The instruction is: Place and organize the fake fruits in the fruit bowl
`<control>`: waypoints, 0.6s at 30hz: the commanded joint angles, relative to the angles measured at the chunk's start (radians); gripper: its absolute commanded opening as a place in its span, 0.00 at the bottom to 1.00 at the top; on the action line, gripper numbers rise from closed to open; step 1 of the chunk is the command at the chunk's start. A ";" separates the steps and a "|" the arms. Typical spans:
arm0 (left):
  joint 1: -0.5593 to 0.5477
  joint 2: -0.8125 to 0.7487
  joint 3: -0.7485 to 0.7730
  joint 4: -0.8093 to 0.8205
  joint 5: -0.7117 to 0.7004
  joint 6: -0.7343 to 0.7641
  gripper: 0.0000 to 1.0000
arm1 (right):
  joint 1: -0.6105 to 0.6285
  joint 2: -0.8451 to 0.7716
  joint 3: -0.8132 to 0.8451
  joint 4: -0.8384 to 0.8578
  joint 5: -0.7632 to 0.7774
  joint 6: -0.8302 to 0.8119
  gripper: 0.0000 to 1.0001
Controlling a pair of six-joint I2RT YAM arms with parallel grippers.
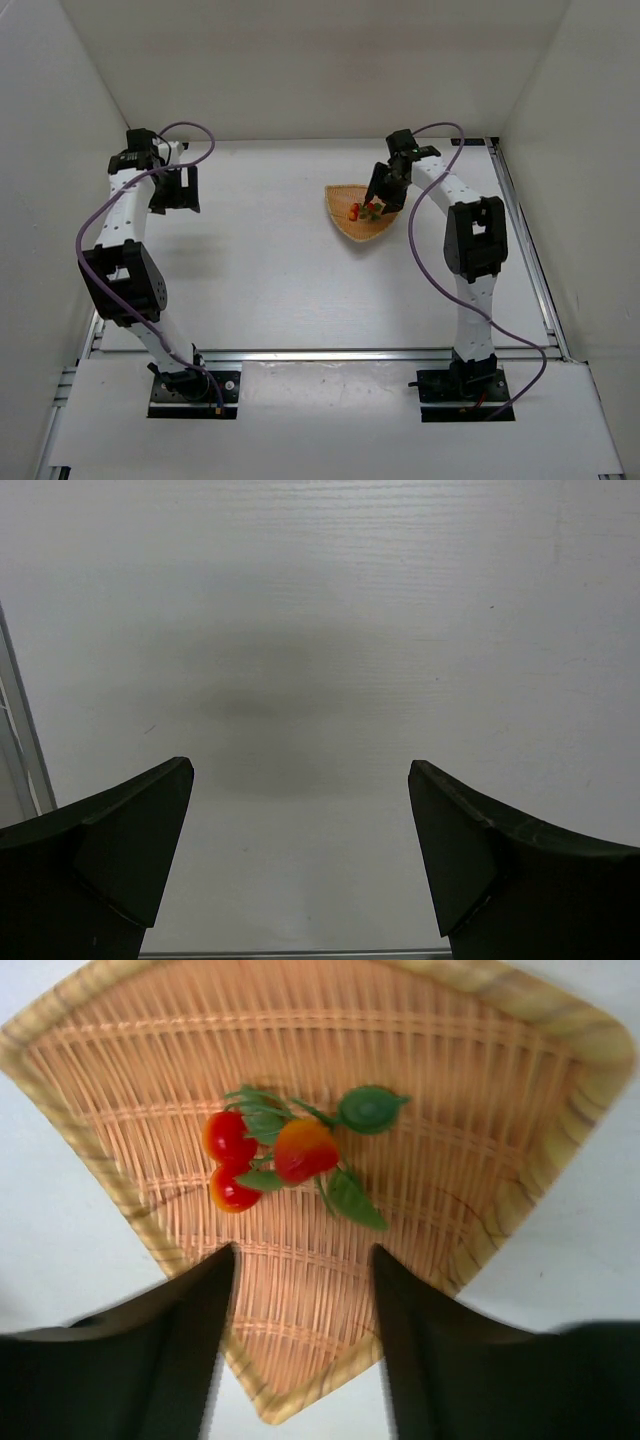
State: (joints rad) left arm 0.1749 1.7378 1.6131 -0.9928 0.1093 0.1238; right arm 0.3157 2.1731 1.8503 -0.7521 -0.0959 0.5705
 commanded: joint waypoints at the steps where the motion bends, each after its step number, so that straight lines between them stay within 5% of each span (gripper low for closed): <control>1: 0.002 -0.004 0.062 -0.007 -0.013 0.023 1.00 | -0.020 -0.001 0.012 -0.032 -0.088 -0.038 0.70; 5: 0.002 0.015 0.099 -0.016 -0.034 0.043 1.00 | -0.020 -0.081 0.003 -0.056 -0.047 -0.070 0.87; 18: 0.067 0.046 0.176 -0.017 -0.079 0.016 1.00 | -0.235 -0.358 -0.183 -0.058 -0.021 -0.090 1.00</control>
State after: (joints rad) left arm 0.2119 1.7954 1.7557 -1.0100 0.0402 0.1596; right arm 0.1585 1.8526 1.7229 -0.8001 -0.1127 0.4904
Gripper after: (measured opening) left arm 0.998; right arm 0.995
